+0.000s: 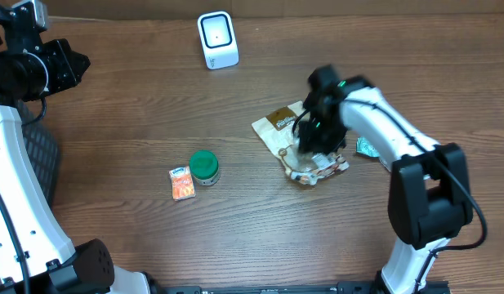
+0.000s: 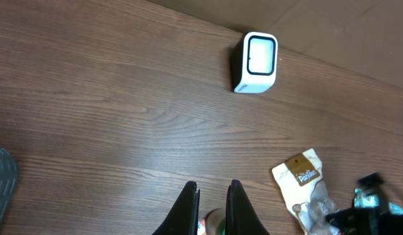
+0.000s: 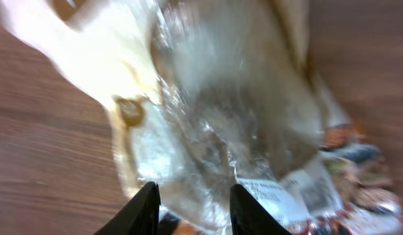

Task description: Scan the item barcode

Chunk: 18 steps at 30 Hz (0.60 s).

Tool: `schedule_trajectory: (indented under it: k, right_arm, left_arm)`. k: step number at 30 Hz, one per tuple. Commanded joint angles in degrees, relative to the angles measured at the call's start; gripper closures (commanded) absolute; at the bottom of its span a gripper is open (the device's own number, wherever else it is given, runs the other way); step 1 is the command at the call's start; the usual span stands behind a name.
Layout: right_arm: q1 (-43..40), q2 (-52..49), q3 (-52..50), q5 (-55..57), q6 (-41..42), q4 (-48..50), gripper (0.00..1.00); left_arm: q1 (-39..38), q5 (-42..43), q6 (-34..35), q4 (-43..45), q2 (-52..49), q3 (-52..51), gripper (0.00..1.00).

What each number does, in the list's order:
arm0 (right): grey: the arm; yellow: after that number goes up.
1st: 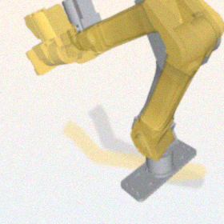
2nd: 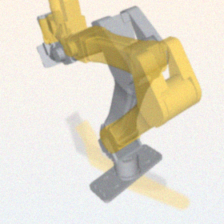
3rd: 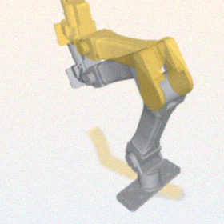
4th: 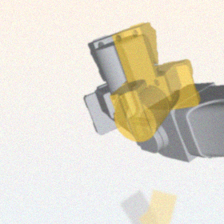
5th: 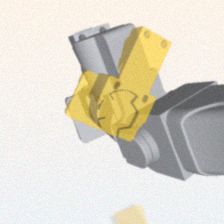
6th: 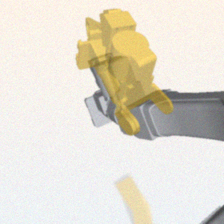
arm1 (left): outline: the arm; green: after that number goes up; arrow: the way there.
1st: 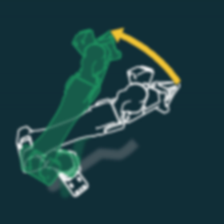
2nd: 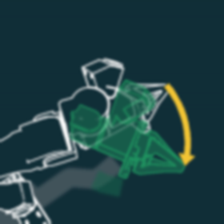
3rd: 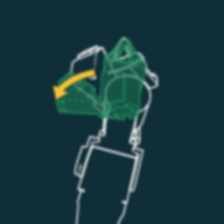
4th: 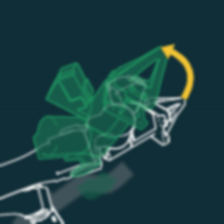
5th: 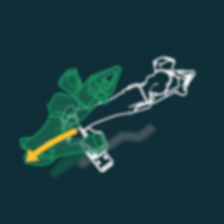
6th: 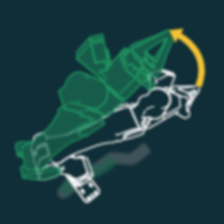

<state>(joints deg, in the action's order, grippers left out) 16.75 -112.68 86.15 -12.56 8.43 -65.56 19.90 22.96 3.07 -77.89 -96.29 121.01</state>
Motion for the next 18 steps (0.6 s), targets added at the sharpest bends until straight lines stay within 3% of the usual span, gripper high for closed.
schedule_trajectory:
  k: [1, 9, 18]
  right_arm:
    - [-1.3, 0.5, 8.6, 1.0, -3.5, -0.8, 0.67]
    - [-1.8, -0.8, 10.9, 14.4, 9.2, 6.1, 0.67]
    - [-1.7, -7.6, 10.9, 12.5, 9.5, 8.4, 0.67]
  left_arm:
    - [-0.1, 0.4, 0.1, -0.2, -0.4, 0.5, 0.96]
    - [-0.8, 0.4, -1.9, -1.7, -2.4, 0.2, 0.96]
    - [-1.7, 0.4, -3.1, -1.2, -3.0, 0.2, 0.96]
